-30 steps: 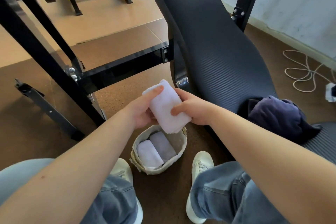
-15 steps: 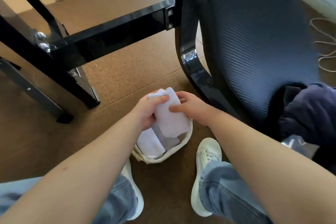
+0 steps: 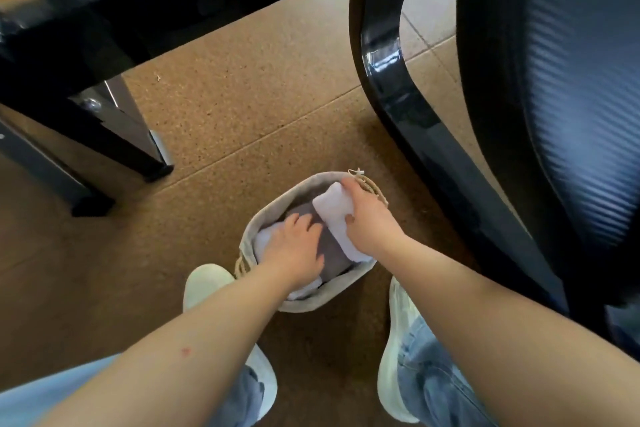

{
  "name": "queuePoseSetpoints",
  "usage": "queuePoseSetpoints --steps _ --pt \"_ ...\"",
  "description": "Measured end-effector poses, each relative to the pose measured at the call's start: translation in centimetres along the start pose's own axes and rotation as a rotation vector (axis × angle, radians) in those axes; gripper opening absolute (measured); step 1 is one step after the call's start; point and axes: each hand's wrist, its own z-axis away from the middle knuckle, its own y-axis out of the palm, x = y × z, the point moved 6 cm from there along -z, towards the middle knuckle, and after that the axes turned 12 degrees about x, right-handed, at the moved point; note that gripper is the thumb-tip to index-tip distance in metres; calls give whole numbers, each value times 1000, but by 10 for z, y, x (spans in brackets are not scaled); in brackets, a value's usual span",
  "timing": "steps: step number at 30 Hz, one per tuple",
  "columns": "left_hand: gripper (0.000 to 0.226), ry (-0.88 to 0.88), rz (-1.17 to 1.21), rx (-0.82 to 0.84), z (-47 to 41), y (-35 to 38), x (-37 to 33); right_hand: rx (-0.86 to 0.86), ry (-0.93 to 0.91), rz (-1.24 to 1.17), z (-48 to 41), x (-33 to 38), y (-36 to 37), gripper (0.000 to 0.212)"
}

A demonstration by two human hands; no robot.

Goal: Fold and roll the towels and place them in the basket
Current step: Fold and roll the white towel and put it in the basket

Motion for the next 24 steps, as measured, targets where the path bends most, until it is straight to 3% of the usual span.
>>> queuePoseSetpoints --steps 5,9,13,18,22,24 --pt "68 114 -245 170 -15 37 1 -53 -14 155 -12 1 12 75" --pt "69 107 -264 170 -15 49 18 -67 -3 256 -19 2 25 71" --pt "66 88 -218 193 -10 55 31 93 105 7 -36 -12 34 87" --pt "65 82 -181 207 -9 55 32 137 115 -193 -56 -16 29 69" --pt "64 70 -160 182 -13 58 32 242 167 24 -62 -14 36 79" --pt "63 60 -154 177 -14 56 29 158 173 193 -55 -9 36 78"
